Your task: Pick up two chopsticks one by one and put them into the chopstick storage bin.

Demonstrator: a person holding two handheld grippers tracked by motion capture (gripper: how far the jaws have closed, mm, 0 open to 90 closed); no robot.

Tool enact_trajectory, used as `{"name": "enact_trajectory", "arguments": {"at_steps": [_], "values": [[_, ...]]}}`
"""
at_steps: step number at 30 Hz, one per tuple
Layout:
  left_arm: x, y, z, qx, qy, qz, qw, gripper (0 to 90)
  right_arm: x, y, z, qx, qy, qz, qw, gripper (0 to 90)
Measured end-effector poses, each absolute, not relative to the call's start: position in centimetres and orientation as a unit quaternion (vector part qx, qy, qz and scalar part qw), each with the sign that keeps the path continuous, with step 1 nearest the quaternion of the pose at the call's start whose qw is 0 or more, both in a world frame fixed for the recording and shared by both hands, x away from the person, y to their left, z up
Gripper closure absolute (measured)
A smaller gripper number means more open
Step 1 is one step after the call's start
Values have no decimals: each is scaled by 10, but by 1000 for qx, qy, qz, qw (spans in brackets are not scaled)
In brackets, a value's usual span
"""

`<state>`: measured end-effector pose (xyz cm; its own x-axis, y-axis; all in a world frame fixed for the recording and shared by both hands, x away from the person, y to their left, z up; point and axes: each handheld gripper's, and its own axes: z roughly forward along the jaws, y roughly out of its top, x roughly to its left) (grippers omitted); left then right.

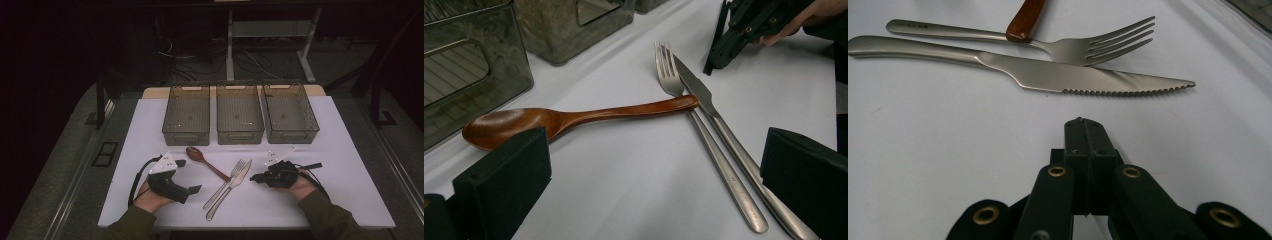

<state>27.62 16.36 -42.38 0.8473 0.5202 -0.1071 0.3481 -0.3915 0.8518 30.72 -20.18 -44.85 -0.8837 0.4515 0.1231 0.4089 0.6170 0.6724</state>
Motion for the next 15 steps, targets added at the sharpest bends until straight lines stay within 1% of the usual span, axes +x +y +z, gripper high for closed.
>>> {"name": "enact_trajectory", "arguments": {"at_steps": [15], "values": [[276, 163, -425, 831, 257, 88, 485, 0, 314, -203, -448, 246, 897, 366, 35, 900]]}}
